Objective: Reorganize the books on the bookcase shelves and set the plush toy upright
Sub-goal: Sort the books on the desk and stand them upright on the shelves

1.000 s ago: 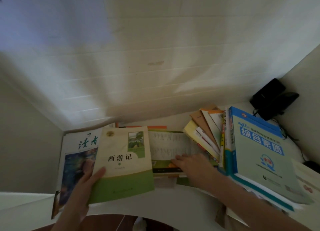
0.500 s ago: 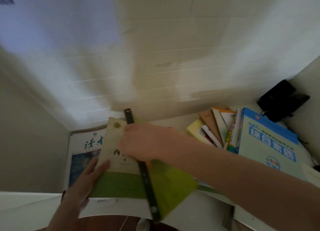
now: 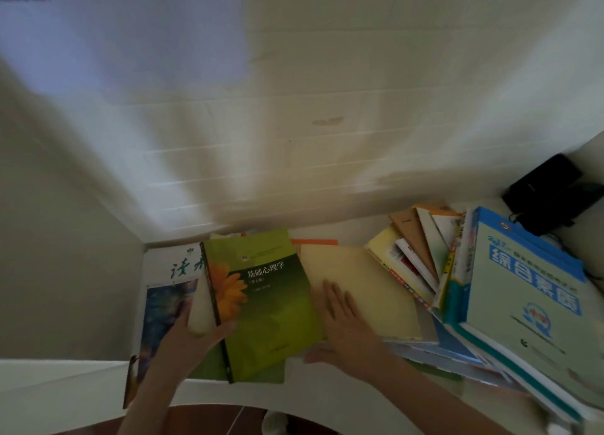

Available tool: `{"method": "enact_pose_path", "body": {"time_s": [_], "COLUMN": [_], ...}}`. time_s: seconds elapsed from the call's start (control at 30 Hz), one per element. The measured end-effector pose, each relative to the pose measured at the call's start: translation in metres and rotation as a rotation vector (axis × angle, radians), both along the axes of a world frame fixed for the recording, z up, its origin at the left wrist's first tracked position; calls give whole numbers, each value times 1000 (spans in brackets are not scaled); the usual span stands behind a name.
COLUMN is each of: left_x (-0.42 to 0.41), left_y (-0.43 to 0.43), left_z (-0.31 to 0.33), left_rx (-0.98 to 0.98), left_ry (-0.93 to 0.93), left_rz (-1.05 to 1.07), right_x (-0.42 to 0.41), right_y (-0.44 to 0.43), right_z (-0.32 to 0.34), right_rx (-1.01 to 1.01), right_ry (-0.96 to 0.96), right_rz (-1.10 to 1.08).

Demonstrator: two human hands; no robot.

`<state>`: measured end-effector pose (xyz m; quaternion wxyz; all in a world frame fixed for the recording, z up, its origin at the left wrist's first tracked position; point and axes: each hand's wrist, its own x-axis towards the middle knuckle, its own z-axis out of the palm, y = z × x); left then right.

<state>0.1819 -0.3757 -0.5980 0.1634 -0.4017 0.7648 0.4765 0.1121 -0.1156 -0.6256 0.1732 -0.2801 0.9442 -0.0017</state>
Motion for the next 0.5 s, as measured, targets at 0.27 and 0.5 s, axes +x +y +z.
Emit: {"method": "enact_pose_path", "body": {"time_s": [0.27, 0.5], "left_x": [-5, 2], "left_y": [0, -2], "left_z": [10, 24], "left_rx": [157, 407], "left_ry": [70, 148], "left_rz": [62, 205], "right_x": [34, 38], "right_y": [-16, -33], "right_z": [4, 11], "right_rx": [-222, -580], "right_ry": [-218, -508], "right_rz": [-8, -181]}}
